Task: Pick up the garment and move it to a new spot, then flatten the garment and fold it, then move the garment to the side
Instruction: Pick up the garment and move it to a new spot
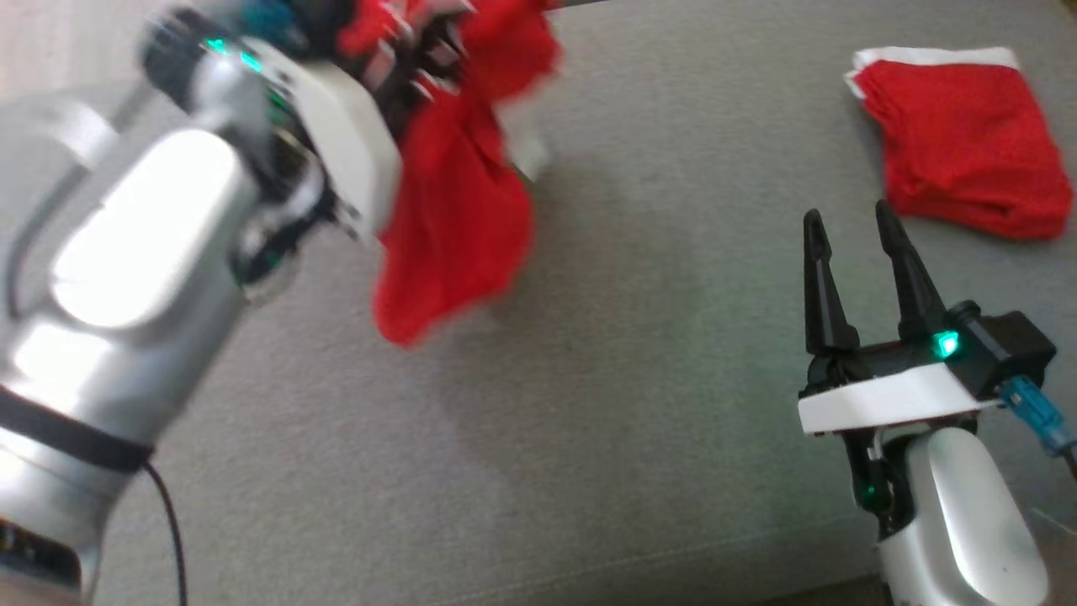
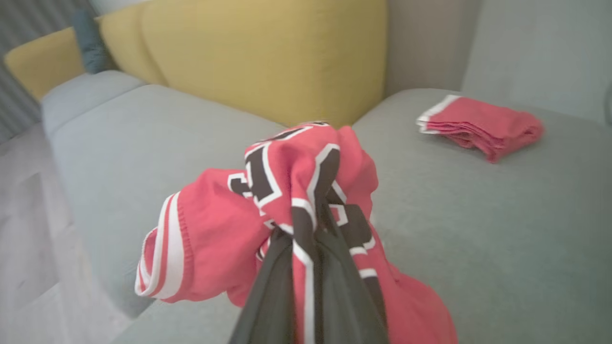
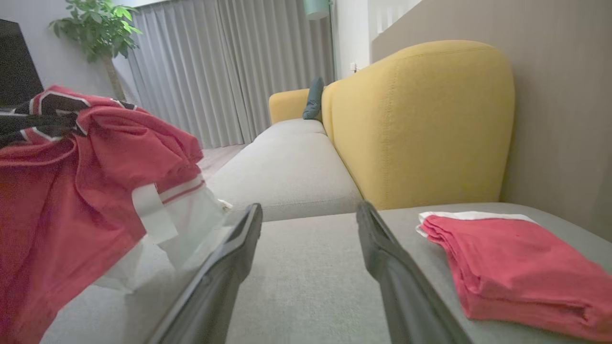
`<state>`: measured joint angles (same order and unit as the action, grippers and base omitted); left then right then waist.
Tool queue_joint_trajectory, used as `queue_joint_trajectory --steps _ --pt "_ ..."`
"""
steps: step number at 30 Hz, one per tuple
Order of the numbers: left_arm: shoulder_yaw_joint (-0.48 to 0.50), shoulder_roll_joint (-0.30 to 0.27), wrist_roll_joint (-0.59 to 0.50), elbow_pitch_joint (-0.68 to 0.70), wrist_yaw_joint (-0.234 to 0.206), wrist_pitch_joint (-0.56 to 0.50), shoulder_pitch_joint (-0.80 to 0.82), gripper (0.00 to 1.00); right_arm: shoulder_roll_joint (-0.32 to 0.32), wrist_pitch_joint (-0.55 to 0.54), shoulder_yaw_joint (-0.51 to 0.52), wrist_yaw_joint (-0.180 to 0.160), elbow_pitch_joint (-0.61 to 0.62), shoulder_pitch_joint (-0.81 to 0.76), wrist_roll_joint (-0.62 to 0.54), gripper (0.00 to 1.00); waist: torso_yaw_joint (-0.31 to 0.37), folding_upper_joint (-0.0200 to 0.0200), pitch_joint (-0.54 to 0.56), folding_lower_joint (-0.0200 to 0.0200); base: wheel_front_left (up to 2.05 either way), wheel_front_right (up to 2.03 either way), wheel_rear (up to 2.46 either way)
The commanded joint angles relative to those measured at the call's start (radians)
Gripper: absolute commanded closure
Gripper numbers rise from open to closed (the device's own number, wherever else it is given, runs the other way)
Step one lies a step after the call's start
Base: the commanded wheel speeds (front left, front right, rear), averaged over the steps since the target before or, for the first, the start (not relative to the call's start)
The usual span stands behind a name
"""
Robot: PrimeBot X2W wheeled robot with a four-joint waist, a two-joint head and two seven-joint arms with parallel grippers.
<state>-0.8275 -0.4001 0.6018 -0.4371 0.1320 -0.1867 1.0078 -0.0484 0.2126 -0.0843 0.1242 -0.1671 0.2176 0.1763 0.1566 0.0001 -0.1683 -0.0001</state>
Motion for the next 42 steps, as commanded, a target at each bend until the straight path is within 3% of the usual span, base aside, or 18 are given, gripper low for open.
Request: queue_joint_trajectory --steps 1,6,15,16,17,18,23,27,40,42 --pt "-0.009 -0.020 0.024 0.055 -0.001 0.015 0.023 1.00 -0.002 0.008 -0.016 0.007 0.040 0.003 0.009 0.00 0.039 -0.0001 -0.004 0.0001 0.00 0.00 0.00" --pt "-0.094 0.033 0.081 0.081 -0.001 0.049 -0.035 1.00 -0.002 0.006 -0.010 0.007 0.049 -0.003 0.013 0.00 0.079 -0.0001 -0.034 0.0001 0.00 0.00 0.00" --pt "-0.174 0.152 0.116 -0.022 -0.001 0.153 -0.184 1.00 -0.002 0.010 -0.011 0.007 0.046 0.003 0.021 0.00 0.104 -0.0001 -0.065 0.0001 0.00 0.00 0.00" --pt "-0.179 0.160 0.113 -0.032 -0.002 0.171 -0.195 0.82 -0.002 0.011 -0.008 0.007 0.044 0.002 0.020 0.00 0.100 -0.0001 -0.063 0.0001 0.00 0.00 0.00" --pt "-0.183 0.167 0.104 -0.041 -0.007 0.195 -0.203 0.53 -0.002 0.010 -0.005 0.007 0.042 0.001 0.019 0.00 0.096 -0.0001 -0.061 0.0001 0.00 0.00 0.00" --pt "-0.187 0.175 0.094 -0.050 -0.012 0.218 -0.210 0.00 -0.002 0.010 -0.004 0.007 0.040 0.000 0.018 0.00 0.090 -0.0001 -0.058 0.0001 0.00 0.00 0.00" --pt "-0.179 0.218 0.088 -0.080 -0.042 0.314 -0.247 0.00 -0.002 0.001 0.001 0.007 0.035 -0.004 0.012 0.00 0.052 -0.0001 -0.031 0.0001 0.00 0.00 0.00" --pt "-0.155 0.229 0.083 -0.085 -0.098 0.379 -0.275 0.00 -0.002 -0.008 0.016 0.007 0.034 -0.014 0.002 0.00 0.014 -0.0001 0.002 0.0001 0.00 0.00 0.00" --pt "-0.062 0.176 0.075 0.049 -0.267 0.444 -0.455 0.00 -0.002 -0.038 0.061 0.007 0.036 -0.081 -0.025 0.00 -0.102 -0.0001 0.116 0.0001 0.00 0.00 0.00" --pt "-0.021 0.156 0.078 0.108 -0.309 0.447 -0.528 0.00 -0.002 -0.039 0.068 0.007 0.037 -0.104 -0.029 0.00 -0.123 -0.0001 0.138 0.0001 0.00 0.00 0.00"
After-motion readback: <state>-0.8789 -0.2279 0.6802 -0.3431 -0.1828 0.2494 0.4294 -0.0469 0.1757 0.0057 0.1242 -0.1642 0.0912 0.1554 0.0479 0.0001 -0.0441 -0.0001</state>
